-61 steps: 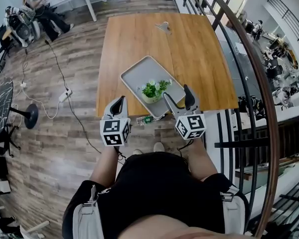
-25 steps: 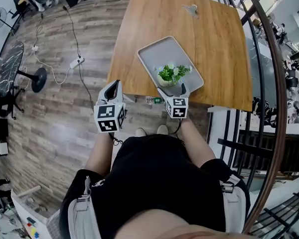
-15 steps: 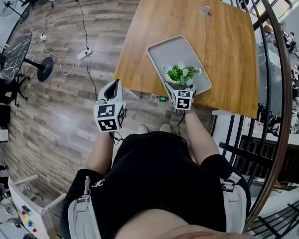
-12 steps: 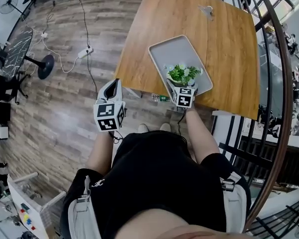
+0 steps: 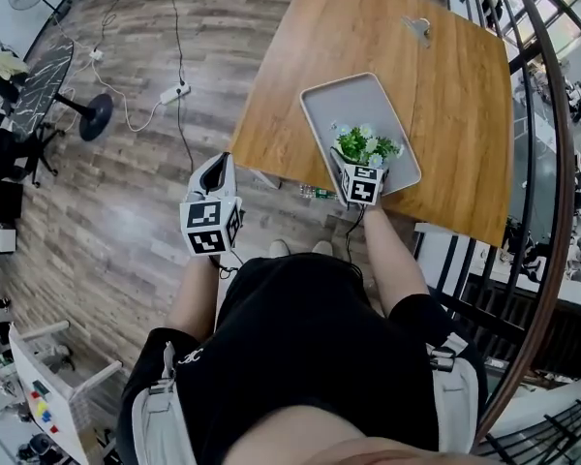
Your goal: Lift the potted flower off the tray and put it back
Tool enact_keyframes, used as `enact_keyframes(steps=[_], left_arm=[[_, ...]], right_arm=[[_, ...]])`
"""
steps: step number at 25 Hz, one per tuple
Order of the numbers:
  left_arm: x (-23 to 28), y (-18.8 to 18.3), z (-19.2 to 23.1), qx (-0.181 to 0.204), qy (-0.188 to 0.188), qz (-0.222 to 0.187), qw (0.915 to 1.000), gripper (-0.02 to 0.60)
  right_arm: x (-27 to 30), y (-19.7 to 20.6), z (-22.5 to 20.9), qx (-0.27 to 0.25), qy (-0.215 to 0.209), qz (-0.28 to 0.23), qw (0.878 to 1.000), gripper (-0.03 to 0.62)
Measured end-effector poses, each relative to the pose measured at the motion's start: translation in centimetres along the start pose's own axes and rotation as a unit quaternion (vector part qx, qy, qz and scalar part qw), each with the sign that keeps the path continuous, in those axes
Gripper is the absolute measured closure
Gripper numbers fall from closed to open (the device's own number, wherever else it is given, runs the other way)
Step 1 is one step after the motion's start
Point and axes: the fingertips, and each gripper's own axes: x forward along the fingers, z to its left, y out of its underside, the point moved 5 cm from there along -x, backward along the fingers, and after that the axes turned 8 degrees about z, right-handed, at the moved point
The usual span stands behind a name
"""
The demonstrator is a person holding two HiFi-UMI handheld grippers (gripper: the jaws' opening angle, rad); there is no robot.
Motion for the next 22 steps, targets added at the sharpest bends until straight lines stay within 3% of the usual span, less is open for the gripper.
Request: enact_keyframes(steps=[8, 17, 22], left_arm=[[0.2, 0.1, 0.4, -0.004, -0.005, 0.002, 1.0, 0.569], [0.0, -0.7, 0.3, 0.004, 0.013, -0.016, 0.9998, 0.569], [0.5, -1.3, -0.8, 0.008, 0.035, -0.021, 0.9991, 0.569]], right_arm=[[0.1, 0.4, -0.1, 0.012, -0.001, -0.018, 1.0, 0.014], [-0.1, 0.1, 0.7, -0.026, -0.037, 0.048, 0.998, 0.014], [-2.3, -0.7, 0.4, -0.008, -0.025, 0.033, 0.999, 0.014]])
